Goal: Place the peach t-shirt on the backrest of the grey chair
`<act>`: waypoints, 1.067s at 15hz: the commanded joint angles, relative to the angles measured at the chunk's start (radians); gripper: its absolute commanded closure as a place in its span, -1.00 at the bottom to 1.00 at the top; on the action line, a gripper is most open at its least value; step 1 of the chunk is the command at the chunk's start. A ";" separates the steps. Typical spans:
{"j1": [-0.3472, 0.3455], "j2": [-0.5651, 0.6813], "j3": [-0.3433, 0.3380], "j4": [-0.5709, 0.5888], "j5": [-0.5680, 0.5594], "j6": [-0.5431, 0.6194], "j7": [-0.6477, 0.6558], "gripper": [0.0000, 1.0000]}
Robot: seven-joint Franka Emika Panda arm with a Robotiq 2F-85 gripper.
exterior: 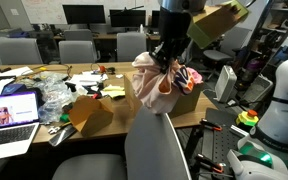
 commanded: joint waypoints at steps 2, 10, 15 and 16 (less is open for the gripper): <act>0.016 0.004 0.004 -0.008 0.051 -0.001 -0.108 0.91; 0.011 0.103 -0.004 -0.043 0.095 0.027 -0.205 0.91; 0.011 0.203 0.000 -0.034 0.093 0.043 -0.241 0.91; 0.010 0.222 -0.002 -0.031 0.092 0.045 -0.241 0.91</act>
